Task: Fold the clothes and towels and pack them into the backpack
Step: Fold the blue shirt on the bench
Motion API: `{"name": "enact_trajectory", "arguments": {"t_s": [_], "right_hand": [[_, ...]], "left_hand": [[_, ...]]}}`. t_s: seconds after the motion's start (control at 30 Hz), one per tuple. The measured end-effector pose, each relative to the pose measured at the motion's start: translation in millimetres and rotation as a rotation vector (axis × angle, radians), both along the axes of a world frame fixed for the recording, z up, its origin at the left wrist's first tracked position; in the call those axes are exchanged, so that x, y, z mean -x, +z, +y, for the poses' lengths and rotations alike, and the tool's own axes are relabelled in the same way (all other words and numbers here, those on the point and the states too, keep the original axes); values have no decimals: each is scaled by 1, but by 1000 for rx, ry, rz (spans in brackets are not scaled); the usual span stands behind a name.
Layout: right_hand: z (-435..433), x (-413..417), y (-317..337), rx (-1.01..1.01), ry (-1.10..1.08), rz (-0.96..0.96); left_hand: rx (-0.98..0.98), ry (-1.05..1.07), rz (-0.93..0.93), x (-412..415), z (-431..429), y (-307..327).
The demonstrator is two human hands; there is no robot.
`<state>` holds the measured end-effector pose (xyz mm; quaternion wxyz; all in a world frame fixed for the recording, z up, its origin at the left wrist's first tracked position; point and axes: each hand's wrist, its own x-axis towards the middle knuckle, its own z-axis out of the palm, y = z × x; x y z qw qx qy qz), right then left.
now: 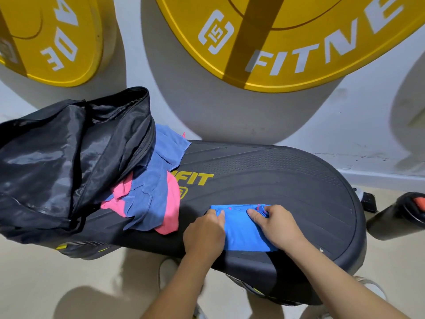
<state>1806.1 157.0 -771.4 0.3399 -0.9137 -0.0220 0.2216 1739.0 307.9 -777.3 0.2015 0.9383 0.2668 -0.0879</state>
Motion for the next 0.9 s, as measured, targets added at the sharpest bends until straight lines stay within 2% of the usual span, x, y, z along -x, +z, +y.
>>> {"name": "enact_trajectory", "arguments": {"t_s": [0.17, 0.27, 0.33, 0.43, 0.67, 0.77, 0.9], "right_hand": [[1, 5, 8, 89, 36, -124], [-4, 8, 6, 231, 284, -575], [-6, 9, -4, 250, 341, -720], [-6, 5, -21, 251, 291, -674], [-5, 0, -38, 202, 212, -725], [-4, 2, -35, 121, 177, -697], [-2, 3, -32, 277, 365, -874]], "left_hand": [[-75, -46, 61, -7, -1, 2], [-95, -84, 90, -10, 2, 0], [-133, -150, 110, -12, 6, -4], [-89, -138, 89, -13, 10, -2], [-5, 46, -99, -9, 12, 8], [-31, 78, -63, -13, 10, 3], [-106, -14, 4, -19, 8, 4]]}}
